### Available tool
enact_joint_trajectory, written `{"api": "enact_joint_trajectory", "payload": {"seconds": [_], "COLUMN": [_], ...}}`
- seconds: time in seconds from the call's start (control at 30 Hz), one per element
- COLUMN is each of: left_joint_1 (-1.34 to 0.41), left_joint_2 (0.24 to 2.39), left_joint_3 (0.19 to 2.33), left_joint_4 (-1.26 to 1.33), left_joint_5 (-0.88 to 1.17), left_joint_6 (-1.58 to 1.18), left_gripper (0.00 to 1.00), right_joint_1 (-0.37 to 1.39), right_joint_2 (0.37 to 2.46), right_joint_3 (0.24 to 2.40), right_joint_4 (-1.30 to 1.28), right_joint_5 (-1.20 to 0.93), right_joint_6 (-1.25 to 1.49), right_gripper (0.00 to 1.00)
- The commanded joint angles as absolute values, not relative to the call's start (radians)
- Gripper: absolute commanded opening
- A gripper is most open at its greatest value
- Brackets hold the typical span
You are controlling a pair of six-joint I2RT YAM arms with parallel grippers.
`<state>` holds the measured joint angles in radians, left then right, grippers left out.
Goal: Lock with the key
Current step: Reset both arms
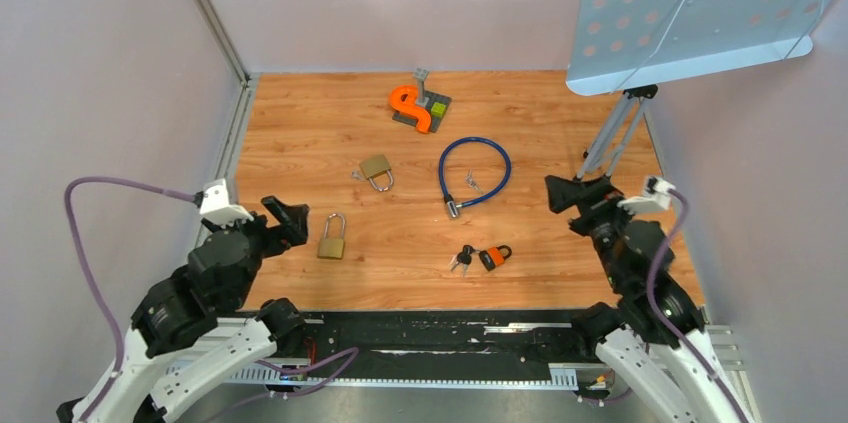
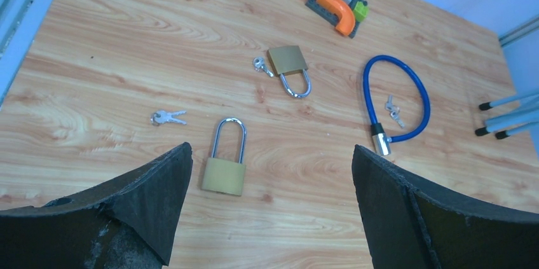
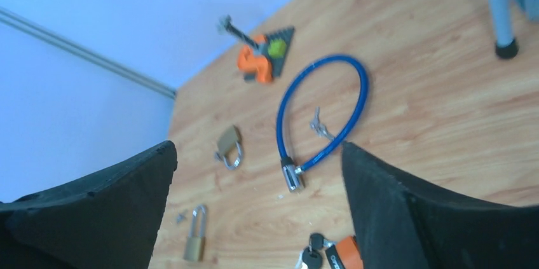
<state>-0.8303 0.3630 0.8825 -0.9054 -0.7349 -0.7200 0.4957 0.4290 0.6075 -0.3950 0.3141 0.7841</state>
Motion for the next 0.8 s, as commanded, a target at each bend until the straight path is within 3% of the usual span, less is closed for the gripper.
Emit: {"api": "enact_joint_trajectory", "payload": {"seconds": [0.0, 0.33, 0.77], "left_joint_1": [-0.831, -0.831, -0.831], "left_joint_2": [0.296, 0.144, 0.085], "left_joint_3": [0.956, 0.992, 0.967], "left_joint_4": [-1.03, -1.137, -1.083], "left_joint_5": [-0.749, -0.754, -0.73], "left_joint_6": [-0.739, -0.778, -0.726], "left_gripper": [1.0, 1.0, 1.0], "right_joint_1": [0.495, 0.495, 0.495], "right_joint_2": [0.258, 0.042, 0.021], "right_joint_3": [0.706, 0.86, 0.831], "right_joint_4": [-0.597, -0.73, -0.74], "right_joint_5": [0.469, 0.761, 0.781], "right_joint_6": [0.728, 0.635, 0.675], "right_gripper": [1.0, 1.0, 1.0]}}
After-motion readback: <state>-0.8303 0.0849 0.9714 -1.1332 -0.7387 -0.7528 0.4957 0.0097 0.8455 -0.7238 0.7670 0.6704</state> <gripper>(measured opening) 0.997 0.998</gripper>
